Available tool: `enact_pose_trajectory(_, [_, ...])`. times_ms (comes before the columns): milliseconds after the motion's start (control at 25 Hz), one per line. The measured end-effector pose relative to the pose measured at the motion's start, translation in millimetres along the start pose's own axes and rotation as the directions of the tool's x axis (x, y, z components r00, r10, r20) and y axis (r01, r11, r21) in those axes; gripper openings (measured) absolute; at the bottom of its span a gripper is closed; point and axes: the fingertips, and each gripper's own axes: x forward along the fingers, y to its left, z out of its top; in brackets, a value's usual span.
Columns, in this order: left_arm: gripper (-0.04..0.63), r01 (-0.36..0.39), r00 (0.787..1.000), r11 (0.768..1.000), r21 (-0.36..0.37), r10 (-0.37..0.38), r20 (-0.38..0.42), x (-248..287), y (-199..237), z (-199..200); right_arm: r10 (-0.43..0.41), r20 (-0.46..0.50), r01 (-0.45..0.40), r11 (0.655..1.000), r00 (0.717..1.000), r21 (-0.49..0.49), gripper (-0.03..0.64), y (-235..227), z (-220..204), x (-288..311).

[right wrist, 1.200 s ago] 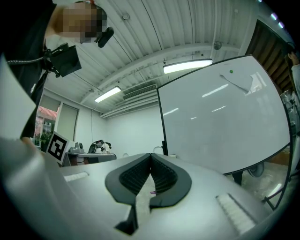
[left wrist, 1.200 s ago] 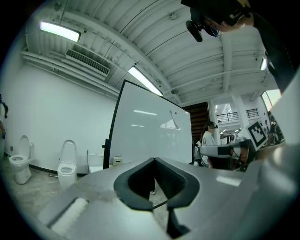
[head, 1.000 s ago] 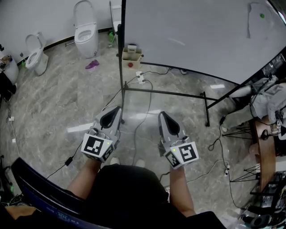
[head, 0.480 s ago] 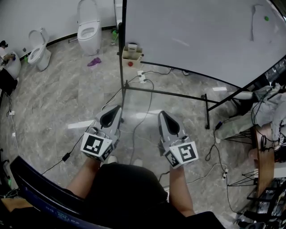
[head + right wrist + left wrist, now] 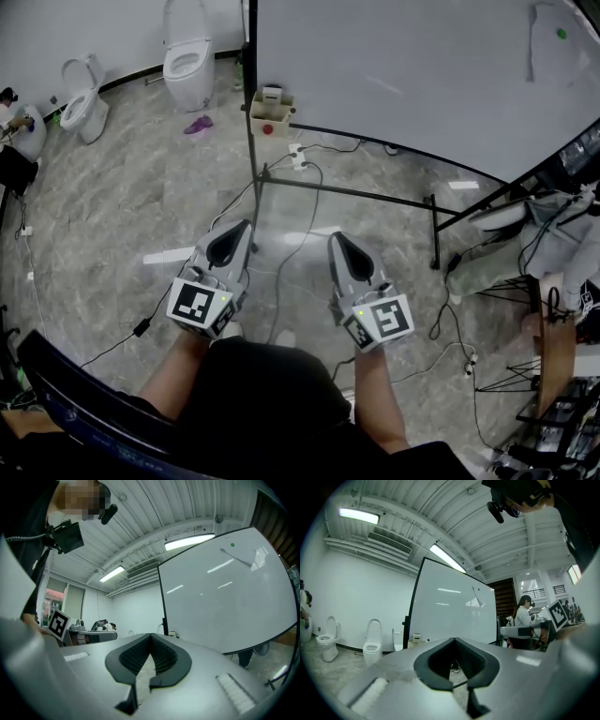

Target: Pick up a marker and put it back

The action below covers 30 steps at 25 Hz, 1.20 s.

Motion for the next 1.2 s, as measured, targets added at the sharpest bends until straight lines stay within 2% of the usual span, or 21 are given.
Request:
enact_pose_trajectory(280, [0.003, -0.034, 0.999, 0.999, 0.0, 0.034, -0.014, -1.0, -17.0, -5.2, 0.016, -0.006, -0.016, 1.0, 1.0, 0.002, 0.009, -10.6, -1.3, -15.4])
enact_pose_trajectory(560, [0.003, -0.037, 0.999, 0.999, 0.004, 0.037, 0.009, 0.2, -29.8, -1.0, 0.034, -0.007, -0.034, 0.999, 0.999, 0.013, 0.009, -16.7, -2.8, -25.3])
enact_pose_trajectory(920, [0.003, -0.058, 0.998, 0.998, -0.001, 0.058, -0.011, 0.4, -27.4, -10.1, 0.049, -0.02, -0.049, 0.999, 0.999, 0.019, 0.009, -20.2, -8.9, -24.6])
enact_pose_trajectory(1080, [0.003, -0.084, 0.995, 0.996, -0.009, 0.084, -0.052, -0.7, -16.4, -20.1, 0.05, -0.033, -0.049, 0.999, 0.998, 0.022, 0.009, -20.2, -13.3, -18.1])
enact_pose_trajectory(1200, [0.003, -0.064, 0.997, 0.998, 0.004, 0.064, -0.037, 5.7, -10.2, -16.1, 0.047, -0.034, -0.046, 0.999, 0.998, 0.019, 0.009, -20.3, -12.7, -8.9])
